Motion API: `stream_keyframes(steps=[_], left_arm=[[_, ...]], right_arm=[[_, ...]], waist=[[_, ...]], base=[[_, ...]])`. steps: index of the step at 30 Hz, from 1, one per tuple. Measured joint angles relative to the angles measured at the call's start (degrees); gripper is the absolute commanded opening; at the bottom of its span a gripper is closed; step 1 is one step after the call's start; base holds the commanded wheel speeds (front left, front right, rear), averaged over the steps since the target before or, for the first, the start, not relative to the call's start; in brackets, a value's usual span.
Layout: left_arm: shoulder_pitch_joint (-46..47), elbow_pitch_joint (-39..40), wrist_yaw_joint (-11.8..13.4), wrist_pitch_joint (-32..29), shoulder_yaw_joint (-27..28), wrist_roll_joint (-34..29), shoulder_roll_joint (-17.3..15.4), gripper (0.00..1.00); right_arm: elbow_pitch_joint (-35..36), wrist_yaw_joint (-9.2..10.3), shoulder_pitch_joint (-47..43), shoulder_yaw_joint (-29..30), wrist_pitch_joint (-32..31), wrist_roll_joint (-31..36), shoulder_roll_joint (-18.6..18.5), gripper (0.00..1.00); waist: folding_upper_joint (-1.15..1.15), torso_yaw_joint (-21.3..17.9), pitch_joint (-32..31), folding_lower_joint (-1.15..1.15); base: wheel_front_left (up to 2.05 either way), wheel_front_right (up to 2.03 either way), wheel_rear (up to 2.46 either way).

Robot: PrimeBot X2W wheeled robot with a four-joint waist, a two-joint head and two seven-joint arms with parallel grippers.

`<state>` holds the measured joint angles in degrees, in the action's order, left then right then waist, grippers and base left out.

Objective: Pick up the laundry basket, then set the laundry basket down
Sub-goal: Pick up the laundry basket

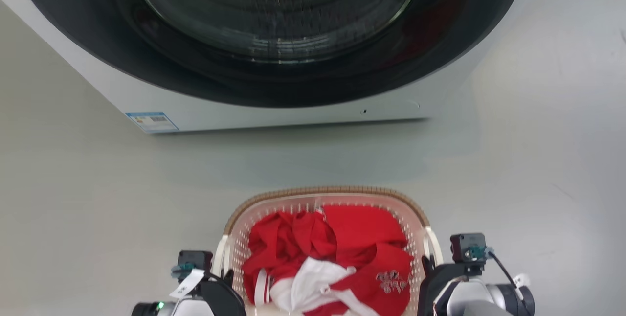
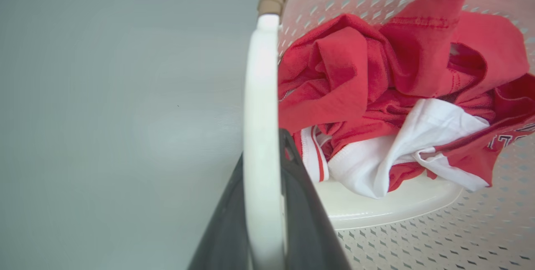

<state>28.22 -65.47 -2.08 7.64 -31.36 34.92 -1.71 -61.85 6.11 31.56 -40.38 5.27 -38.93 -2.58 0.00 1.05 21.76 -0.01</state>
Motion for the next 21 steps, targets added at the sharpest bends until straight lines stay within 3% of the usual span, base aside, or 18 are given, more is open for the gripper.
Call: stream_keyframes(steps=[21], left_arm=[[-11.6, -0.3, 0.1, -6.8, -6.5, 4.9, -0.8, 0.0]], right_arm=[[2.3, 0.97, -13.8, -7.9, -5.7, -8.1, -0.5, 0.0]], waist=[[0.0, 1.0, -18.7, 0.0]], base=[[0.0, 0.0, 0.0]])
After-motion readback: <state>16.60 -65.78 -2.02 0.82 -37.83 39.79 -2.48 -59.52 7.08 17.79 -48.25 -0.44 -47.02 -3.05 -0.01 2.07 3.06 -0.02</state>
